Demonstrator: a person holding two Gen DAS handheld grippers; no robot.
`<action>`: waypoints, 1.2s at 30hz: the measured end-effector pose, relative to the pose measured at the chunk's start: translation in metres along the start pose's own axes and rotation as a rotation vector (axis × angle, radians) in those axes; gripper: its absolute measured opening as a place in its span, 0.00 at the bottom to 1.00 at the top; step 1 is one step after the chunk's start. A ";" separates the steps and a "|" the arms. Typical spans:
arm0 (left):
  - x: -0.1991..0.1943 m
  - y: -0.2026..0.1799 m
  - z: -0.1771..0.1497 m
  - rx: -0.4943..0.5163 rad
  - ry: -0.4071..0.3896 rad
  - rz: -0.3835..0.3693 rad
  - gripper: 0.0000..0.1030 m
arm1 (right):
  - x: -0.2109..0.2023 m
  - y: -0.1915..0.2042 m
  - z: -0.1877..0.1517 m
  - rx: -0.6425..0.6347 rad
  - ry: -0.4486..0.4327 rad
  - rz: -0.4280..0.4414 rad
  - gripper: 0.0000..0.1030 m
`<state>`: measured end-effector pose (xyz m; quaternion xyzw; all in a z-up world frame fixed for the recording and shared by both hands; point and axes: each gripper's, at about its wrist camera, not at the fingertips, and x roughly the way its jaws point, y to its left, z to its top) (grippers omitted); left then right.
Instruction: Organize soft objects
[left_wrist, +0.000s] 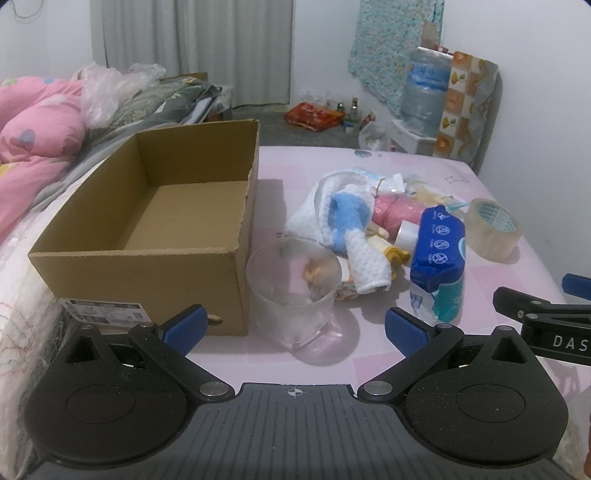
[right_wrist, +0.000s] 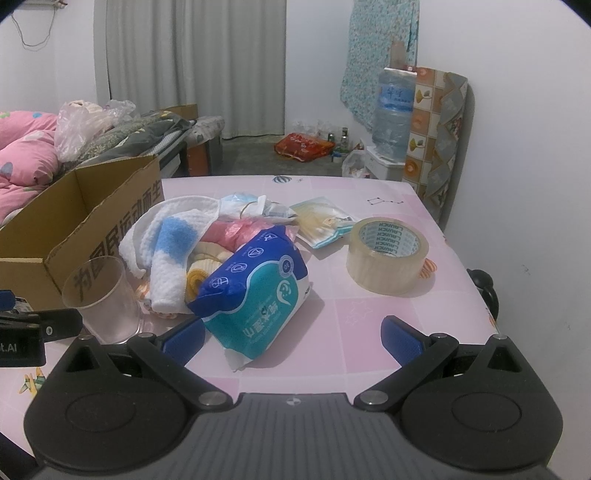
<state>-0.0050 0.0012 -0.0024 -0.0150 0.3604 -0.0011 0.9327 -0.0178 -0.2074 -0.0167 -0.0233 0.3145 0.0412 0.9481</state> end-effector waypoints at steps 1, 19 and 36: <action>0.000 0.001 0.000 0.000 0.002 0.001 1.00 | 0.000 0.000 0.000 0.000 0.000 0.001 0.68; 0.003 0.004 -0.002 0.004 -0.007 0.001 1.00 | 0.003 0.004 0.000 0.007 0.004 0.011 0.68; -0.008 0.011 -0.013 0.047 -0.154 -0.093 0.99 | 0.090 -0.030 0.030 0.244 0.022 0.242 0.68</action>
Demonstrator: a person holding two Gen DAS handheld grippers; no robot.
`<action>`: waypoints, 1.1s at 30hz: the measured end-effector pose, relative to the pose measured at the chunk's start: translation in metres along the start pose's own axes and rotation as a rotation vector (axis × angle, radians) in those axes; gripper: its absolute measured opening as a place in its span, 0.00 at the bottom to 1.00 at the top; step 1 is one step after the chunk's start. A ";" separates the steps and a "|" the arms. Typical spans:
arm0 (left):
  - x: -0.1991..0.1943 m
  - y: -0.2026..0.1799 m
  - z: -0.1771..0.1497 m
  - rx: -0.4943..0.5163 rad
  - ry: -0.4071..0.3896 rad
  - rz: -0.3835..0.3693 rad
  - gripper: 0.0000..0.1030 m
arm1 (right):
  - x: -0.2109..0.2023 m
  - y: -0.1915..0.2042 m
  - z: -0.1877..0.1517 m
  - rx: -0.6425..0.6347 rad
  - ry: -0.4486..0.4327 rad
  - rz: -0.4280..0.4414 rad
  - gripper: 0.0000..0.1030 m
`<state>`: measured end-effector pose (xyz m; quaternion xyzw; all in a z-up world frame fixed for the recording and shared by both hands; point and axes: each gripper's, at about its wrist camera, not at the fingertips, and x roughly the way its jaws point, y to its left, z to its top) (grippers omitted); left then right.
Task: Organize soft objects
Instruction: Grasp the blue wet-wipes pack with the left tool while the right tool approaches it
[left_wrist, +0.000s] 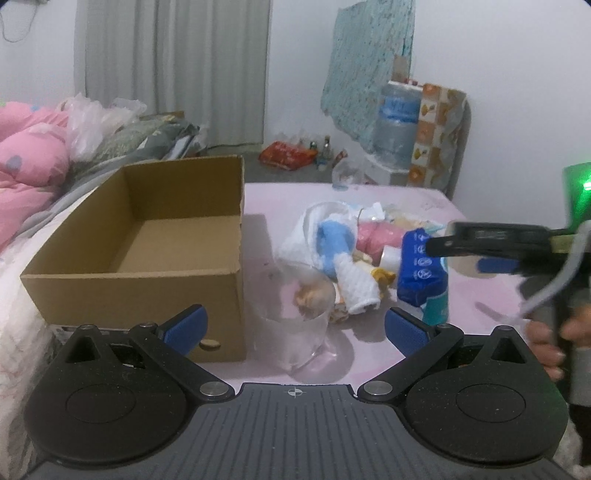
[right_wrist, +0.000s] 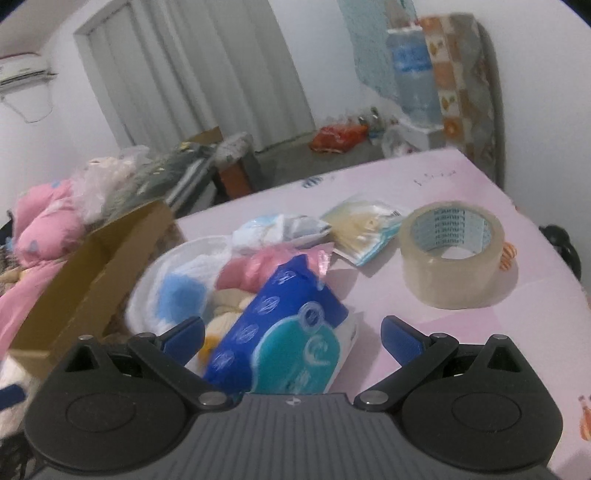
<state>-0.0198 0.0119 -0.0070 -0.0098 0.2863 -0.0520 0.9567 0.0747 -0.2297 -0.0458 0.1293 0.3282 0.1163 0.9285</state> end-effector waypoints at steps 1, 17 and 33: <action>-0.001 0.001 -0.001 -0.001 -0.010 -0.008 0.99 | 0.007 -0.001 0.001 0.002 -0.001 -0.008 0.68; -0.004 -0.004 -0.002 0.007 0.019 -0.106 0.99 | 0.025 -0.046 -0.016 0.236 0.103 0.183 0.50; 0.024 -0.053 0.001 0.072 0.211 -0.447 0.98 | -0.008 -0.079 -0.069 0.421 0.201 0.389 0.49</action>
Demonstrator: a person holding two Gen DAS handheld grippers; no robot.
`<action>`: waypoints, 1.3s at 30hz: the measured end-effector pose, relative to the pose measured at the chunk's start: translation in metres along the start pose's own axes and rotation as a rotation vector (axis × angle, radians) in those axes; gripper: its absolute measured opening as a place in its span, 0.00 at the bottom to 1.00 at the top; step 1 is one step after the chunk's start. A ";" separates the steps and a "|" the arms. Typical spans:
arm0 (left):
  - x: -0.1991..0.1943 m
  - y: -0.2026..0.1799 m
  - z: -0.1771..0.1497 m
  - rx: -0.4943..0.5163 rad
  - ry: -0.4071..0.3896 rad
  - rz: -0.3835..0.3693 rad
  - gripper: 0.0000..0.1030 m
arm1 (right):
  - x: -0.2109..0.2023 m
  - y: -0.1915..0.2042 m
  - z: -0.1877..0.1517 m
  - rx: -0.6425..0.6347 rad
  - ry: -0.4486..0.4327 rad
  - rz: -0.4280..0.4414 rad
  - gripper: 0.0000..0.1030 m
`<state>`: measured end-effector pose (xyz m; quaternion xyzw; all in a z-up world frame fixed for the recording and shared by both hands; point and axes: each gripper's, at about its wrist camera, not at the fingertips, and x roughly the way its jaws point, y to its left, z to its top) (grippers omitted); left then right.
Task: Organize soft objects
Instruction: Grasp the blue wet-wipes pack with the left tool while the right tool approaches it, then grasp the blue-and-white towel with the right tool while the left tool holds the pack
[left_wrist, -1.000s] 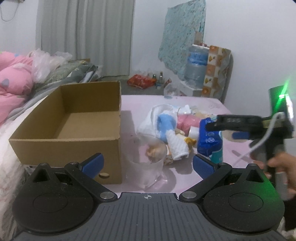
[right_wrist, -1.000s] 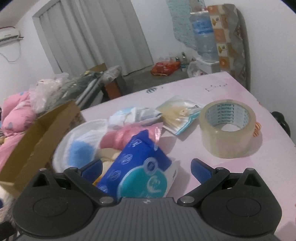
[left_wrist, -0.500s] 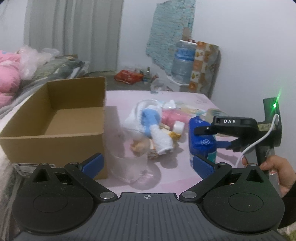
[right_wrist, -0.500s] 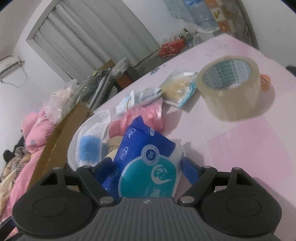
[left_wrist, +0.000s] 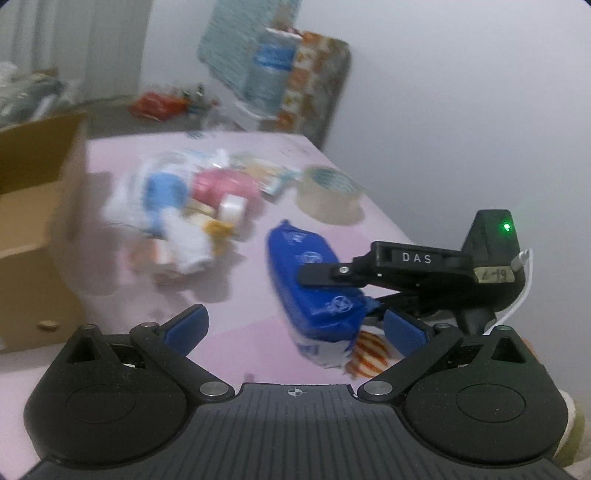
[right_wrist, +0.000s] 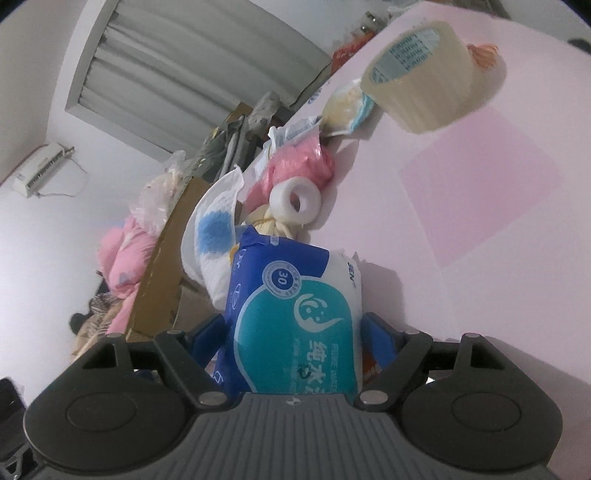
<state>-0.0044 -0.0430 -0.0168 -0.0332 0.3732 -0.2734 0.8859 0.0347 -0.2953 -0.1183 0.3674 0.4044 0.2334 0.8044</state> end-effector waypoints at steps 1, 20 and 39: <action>0.006 -0.003 0.002 0.012 0.016 -0.014 0.98 | -0.001 -0.001 0.000 0.007 0.003 0.009 0.49; 0.083 -0.011 0.015 -0.029 0.184 -0.028 0.77 | -0.019 -0.021 0.005 0.036 -0.017 0.087 0.42; 0.035 -0.004 -0.014 -0.003 0.190 0.159 0.63 | 0.022 0.006 -0.015 0.003 0.198 0.191 0.32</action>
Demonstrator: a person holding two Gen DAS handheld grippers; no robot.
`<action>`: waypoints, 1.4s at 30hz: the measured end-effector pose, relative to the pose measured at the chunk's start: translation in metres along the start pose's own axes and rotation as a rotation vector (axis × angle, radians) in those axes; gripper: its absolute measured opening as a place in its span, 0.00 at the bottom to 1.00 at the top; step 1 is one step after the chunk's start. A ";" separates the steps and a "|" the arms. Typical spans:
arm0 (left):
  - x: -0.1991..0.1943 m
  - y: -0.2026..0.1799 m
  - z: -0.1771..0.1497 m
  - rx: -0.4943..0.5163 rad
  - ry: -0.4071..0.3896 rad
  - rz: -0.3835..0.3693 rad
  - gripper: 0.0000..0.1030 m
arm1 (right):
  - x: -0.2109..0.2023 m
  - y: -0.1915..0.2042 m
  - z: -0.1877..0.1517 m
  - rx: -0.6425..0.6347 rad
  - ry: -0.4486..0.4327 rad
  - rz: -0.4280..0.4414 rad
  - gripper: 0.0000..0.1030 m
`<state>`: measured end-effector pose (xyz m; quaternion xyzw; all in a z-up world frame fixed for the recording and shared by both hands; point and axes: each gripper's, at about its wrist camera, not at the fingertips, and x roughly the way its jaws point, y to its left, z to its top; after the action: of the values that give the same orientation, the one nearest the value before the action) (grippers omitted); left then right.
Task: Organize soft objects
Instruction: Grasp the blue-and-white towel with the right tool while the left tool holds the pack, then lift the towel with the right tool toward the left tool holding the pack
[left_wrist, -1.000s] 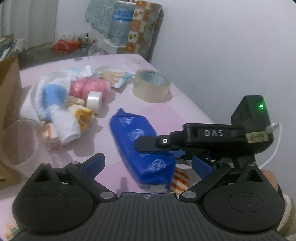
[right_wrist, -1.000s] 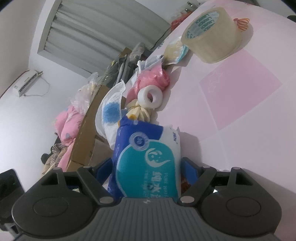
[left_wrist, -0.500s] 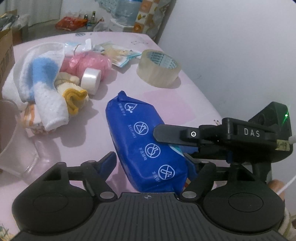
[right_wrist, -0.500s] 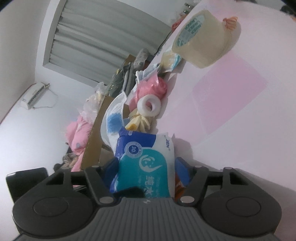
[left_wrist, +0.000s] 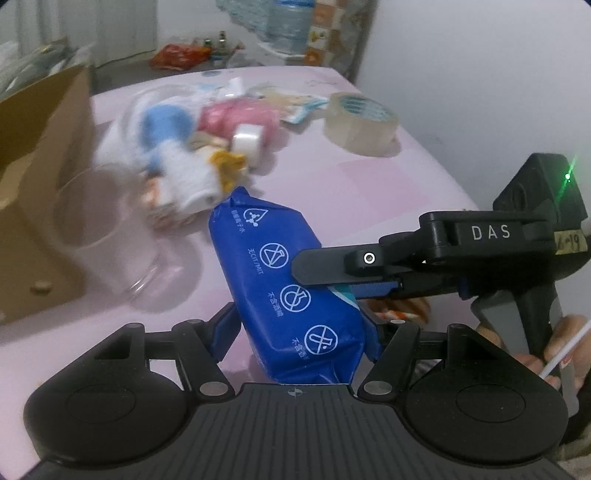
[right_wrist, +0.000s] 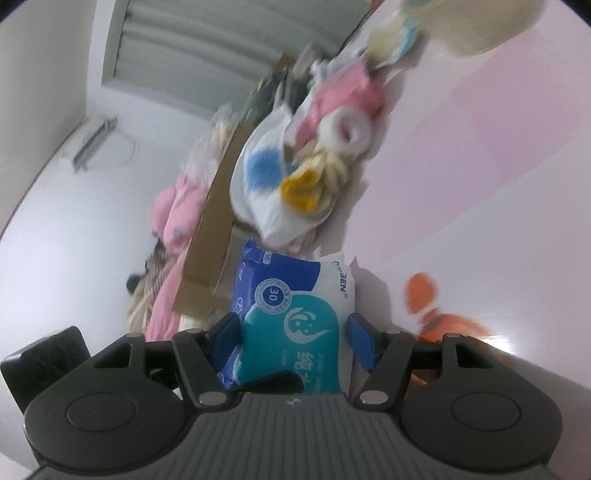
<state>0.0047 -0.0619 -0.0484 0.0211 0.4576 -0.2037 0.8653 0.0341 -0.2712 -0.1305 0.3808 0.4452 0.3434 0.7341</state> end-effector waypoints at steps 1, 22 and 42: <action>-0.003 0.004 -0.003 -0.008 -0.006 0.001 0.63 | 0.004 0.004 0.001 -0.017 0.017 -0.004 0.32; -0.022 0.036 -0.029 -0.097 -0.050 -0.023 0.62 | 0.085 0.086 0.082 -0.543 -0.160 -0.228 0.47; -0.027 0.036 -0.036 -0.102 -0.073 -0.015 0.62 | -0.015 0.103 0.049 -0.507 -0.329 -0.171 0.42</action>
<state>-0.0241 -0.0123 -0.0533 -0.0339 0.4357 -0.1873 0.8798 0.0569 -0.2472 -0.0198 0.1975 0.2509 0.3143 0.8940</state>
